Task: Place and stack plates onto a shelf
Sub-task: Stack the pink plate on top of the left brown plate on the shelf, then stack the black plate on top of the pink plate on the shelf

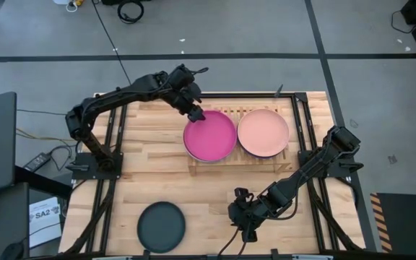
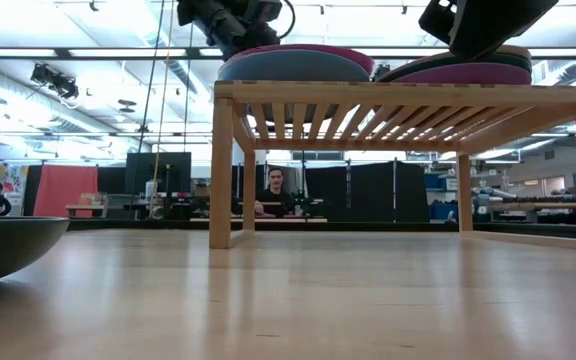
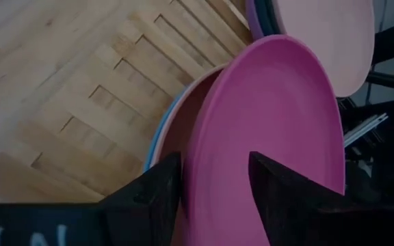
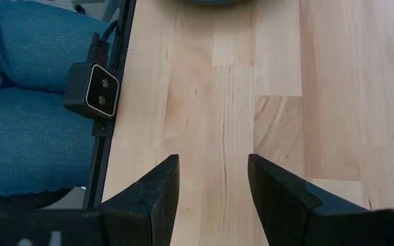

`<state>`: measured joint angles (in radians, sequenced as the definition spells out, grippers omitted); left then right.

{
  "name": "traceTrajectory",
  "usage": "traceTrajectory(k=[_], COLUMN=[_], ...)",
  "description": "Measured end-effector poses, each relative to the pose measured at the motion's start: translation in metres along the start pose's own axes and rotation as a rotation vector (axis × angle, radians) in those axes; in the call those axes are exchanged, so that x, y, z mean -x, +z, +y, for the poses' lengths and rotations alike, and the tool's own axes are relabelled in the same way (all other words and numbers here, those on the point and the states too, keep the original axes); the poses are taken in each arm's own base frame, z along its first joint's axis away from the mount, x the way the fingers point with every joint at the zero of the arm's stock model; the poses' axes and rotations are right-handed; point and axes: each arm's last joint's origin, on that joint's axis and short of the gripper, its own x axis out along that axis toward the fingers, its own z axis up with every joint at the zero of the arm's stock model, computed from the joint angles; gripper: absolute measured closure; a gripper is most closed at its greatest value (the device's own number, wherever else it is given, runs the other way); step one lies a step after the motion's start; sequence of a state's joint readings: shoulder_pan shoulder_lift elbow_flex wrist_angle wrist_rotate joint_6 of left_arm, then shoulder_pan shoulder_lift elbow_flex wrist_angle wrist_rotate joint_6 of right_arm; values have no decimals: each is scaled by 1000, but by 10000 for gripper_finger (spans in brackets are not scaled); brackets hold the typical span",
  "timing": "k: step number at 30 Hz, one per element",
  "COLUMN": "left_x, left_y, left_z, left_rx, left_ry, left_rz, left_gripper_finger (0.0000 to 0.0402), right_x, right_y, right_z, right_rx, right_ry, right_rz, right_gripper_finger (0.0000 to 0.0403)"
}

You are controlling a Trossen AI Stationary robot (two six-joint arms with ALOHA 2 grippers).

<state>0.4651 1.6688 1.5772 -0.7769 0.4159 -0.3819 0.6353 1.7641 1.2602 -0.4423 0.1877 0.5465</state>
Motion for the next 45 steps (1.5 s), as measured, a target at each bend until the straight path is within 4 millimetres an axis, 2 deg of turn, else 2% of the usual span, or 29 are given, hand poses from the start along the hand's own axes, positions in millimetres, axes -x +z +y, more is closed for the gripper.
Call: traceTrajectory(k=[3, 9, 18, 26, 30, 36, 41, 45], left_x=[5, 29, 57, 90, 107, 130, 144, 145], left_y=[1, 2, -12, -53, -71, -97, -119, -138], left_z=[2, 3, -10, -30, -46, -73, -91, -101], left_rx=[6, 9, -38, -147, -246, -349, -393, -384], left_ry=[3, -1, -29, 55, 159, 100, 90, 152], left_rz=[-7, -63, -46, 111, 93, 51, 36, 76], left_gripper_finger=[224, 224, 224, 224, 224, 224, 224, 224], right_x=[0, 0, 0, 0, 0, 0, 0, 0], right_y=[0, 0, 0, 0, 0, 0, 0, 0], right_z=[0, 0, 0, 0, 0, 0, 0, 0], right_rx=[0, 0, 0, 0, 0, 0, 0, 0], right_ry=[0, 0, 0, 0, -1, -1, -1, -1], right_rz=[0, 0, 0, 0, 0, 0, 0, -1], right_gripper_finger=[224, 224, 224, 224, 224, 224, 224, 224])
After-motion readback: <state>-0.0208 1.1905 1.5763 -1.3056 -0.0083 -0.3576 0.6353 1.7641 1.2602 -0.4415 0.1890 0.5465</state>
